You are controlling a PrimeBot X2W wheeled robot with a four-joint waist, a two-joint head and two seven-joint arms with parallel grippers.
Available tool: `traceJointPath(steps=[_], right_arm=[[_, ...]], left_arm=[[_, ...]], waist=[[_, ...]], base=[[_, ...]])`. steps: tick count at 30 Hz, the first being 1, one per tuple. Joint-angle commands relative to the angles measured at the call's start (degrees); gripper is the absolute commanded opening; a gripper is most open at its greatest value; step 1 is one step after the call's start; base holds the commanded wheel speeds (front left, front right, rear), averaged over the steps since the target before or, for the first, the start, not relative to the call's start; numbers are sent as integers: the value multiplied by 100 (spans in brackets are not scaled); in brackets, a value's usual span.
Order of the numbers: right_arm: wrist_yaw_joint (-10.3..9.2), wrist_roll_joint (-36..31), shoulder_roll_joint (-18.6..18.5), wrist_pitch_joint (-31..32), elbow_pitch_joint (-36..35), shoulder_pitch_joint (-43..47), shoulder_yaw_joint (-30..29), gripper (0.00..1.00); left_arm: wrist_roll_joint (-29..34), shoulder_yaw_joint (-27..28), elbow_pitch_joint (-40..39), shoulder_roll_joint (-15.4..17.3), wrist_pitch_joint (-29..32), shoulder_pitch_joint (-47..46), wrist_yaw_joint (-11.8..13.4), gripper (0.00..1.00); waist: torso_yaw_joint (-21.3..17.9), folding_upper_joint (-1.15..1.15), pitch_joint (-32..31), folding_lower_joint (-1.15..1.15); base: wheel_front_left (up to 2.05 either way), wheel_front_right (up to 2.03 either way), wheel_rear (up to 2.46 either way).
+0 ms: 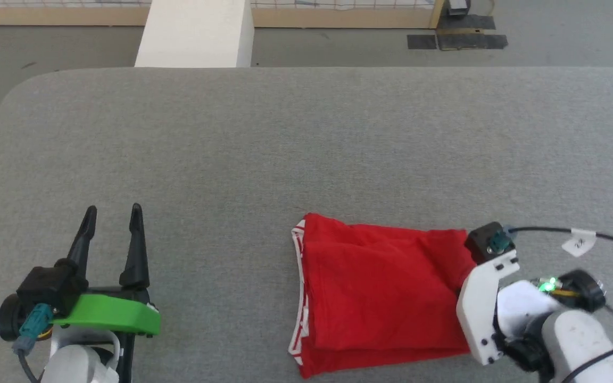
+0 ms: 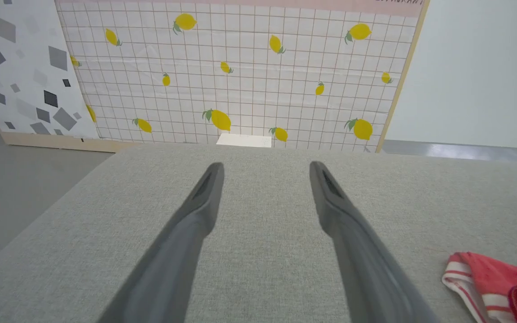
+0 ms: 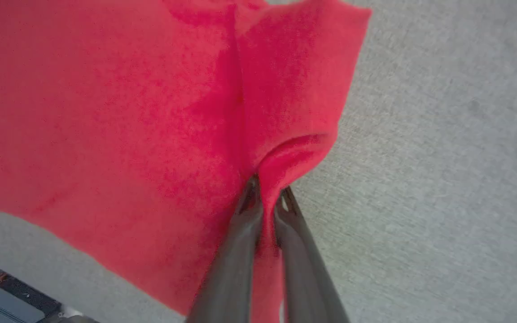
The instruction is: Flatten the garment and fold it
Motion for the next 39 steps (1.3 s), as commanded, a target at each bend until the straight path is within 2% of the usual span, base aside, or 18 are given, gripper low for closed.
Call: traceJointPath(steps=[1, 7, 9, 15, 19, 20, 29, 39], right_arm=[[-8, 94, -324, 148, -162, -192, 178, 0], [-8, 413, -1483, 673, -781, -764, 585, 0], [-8, 519, -1683, 736, -816, -961, 550, 0], [-8, 613, -1911, 656, -586, -1431, 241, 0], [-8, 540, -1989, 389, -246, -1641, -119, 0], [-8, 386, -2037, 194, 16, -1756, -426, 0], [-8, -239, -1889, -484, 666, -2096, -1714, 0], [-8, -1040, -1633, -746, 1090, -2562, -2910, 0]], left_arm=[[-55, 22, -63, 15, -22, -74, 0, 100], [-80, 68, -301, 138, -22, -101, -24, 100], [-79, 68, -363, 207, -6, -125, -31, 100], [-80, 71, -625, 443, 175, -239, -46, 100], [-71, 119, -850, 588, 341, -340, -18, 100], [-69, 156, -1046, 715, 486, -387, -17, 100], [-88, 318, -1620, 1114, 889, -458, -25, 100], [-139, 624, -2123, 1471, 1159, -277, 2, 100]], waist=[[-252, 0, 83, 0], [-1142, 0, 431, 0], [-1463, 0, 566, 0], [-2224, 0, 990, 0], [-2471, 0, 1277, 0], [-2529, 0, 1508, 0], [-2254, 0, 2232, 0], [-2102, 0, 2704, 0]], base=[[0, 0, 0], [0, 0, 0], [0, 0, 0], [0, 0, 0], [0, 0, 0], [0, 0, 0], [0, 0, 0], [0, 0, 0]])
